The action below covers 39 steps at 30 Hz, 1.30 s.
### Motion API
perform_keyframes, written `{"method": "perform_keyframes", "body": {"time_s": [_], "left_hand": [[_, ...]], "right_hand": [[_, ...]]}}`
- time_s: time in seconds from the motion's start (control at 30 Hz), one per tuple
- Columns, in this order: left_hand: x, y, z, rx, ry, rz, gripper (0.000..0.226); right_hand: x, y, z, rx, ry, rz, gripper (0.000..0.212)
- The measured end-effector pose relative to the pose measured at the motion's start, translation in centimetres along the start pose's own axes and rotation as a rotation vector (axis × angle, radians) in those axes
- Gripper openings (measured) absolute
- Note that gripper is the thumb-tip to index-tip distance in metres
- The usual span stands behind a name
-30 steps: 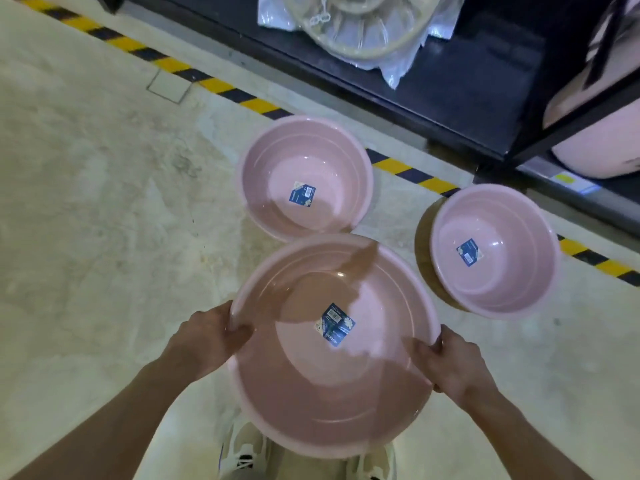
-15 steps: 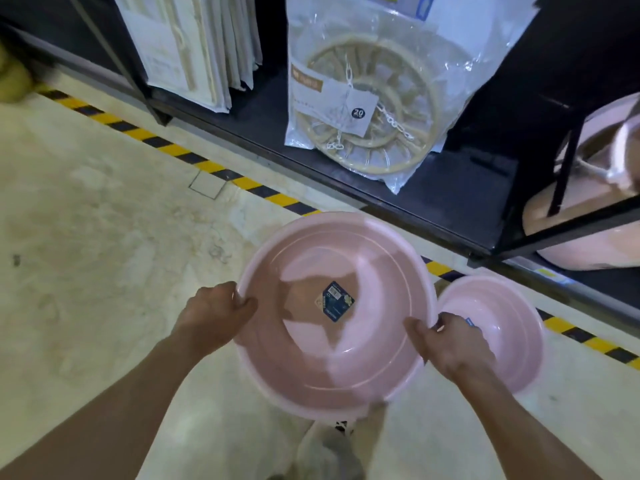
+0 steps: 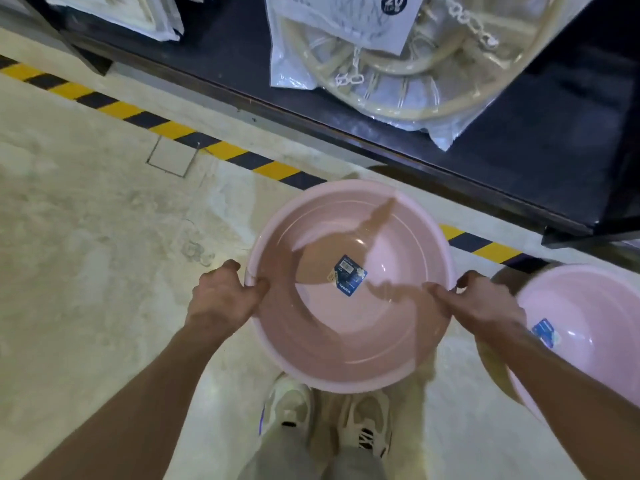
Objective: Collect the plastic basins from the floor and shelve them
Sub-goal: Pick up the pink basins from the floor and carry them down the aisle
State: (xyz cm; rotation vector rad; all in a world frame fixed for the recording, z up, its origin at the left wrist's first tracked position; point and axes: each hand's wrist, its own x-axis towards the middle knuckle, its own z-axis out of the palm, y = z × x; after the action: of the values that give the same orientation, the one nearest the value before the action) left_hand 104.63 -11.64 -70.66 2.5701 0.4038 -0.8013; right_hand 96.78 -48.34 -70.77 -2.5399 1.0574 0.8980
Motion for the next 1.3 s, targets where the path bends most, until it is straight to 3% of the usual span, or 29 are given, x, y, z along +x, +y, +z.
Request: {"method": "perform_keyframes", "body": {"time_s": [0.1,0.27,0.53,0.8,1.07,1.2,1.3], "left_hand": [[2.4,-1.1,2.2,0.007,-0.039,0.024,0.082],[5.5,-2.0,4.3,-0.007,-0.097,-0.023,0.088],[7.9,-2.7,6.7,-0.060,-0.113,-0.018,0.051],[6.3,-1.6,8.3,-0.233,0.045,-0.040,0.020],[3.0,2.5,3.3,-0.250,0.055,0.125,0.018],[-0.3,7.9,1.0,-0.210,0.030,0.187,0.024],[-3.1,12.7,0.3,-0.134,-0.010,0.329,0.022]], "right_hand": [[2.1,-0.5,2.3,-0.015,-0.017,0.011,0.059],[4.6,-1.1,5.2,0.011,-0.052,0.069,0.058],[6.1,-1.3,8.1,0.128,-0.056,0.053,0.045],[3.2,-1.2,10.2,0.547,-0.075,0.045,0.039],[-1.1,1.2,5.7,0.768,0.034,0.047,0.022],[-4.5,4.6,1.5,0.862,0.139,0.080,0.015],[-7.3,9.0,-1.3,0.909,0.149,0.123,0.016]]}}
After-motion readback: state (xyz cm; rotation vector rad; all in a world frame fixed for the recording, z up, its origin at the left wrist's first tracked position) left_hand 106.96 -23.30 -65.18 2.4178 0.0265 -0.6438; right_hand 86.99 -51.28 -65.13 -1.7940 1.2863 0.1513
